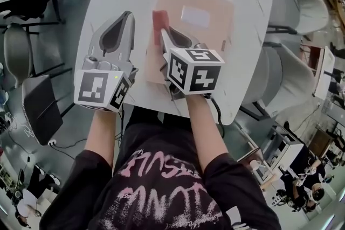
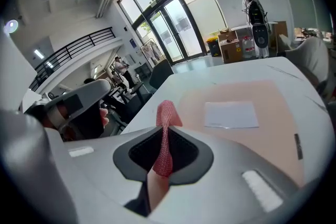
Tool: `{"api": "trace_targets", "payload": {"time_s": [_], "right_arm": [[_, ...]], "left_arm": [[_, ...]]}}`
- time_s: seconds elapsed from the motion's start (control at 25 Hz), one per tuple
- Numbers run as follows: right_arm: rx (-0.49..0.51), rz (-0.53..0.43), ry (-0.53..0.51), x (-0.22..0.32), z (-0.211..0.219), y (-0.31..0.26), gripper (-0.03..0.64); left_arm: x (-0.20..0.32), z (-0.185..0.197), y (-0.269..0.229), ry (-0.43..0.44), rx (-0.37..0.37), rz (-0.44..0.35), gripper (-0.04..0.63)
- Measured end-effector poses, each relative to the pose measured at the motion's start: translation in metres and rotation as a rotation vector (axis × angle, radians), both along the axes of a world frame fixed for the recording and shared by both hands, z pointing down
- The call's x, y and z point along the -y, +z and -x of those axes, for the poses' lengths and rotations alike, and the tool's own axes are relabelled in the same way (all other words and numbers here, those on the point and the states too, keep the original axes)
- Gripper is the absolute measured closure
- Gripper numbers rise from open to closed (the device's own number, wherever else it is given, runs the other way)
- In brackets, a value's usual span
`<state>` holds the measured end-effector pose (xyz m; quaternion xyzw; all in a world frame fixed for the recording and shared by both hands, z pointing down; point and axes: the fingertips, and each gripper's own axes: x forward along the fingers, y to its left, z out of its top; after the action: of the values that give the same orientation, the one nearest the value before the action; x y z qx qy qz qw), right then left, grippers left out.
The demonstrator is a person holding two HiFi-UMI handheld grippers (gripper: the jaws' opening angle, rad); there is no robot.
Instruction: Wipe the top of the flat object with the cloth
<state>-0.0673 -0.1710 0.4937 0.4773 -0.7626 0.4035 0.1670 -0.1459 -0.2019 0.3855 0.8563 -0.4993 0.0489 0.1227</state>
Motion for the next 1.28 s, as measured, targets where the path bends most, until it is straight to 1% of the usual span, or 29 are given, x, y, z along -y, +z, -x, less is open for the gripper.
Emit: {"api": "trace_targets", "payload": {"time_s": [0.4, 0.84, 1.04, 1.16, 1.28], "right_arm": [[-0.041, 0.014, 0.097, -0.007, -0.052, 0.008, 0.566], [-0.124, 0.032, 0.231, -0.025, -0.137, 0.014, 0.566], [-0.156, 0.050, 0.293, -0.035, -0.173, 0.020, 0.566], [-0.164, 0.054, 0.312, -0.040, -0.185, 0.020, 0.566], [-0.168, 0.045, 0.316, -0.042, -0.188, 0.018, 0.566]], "left_arm": [[-0.003, -0.033, 0.007, 0.063, -0.008, 0.001, 0.595], [-0.011, -0.068, 0.014, 0.139, -0.003, 0.013, 0.595], [-0.009, -0.078, 0.014, 0.155, -0.005, 0.013, 0.595], [-0.012, -0.083, 0.014, 0.163, -0.006, 0.012, 0.595], [-0.013, -0.084, 0.014, 0.162, -0.007, 0.013, 0.595]]}}
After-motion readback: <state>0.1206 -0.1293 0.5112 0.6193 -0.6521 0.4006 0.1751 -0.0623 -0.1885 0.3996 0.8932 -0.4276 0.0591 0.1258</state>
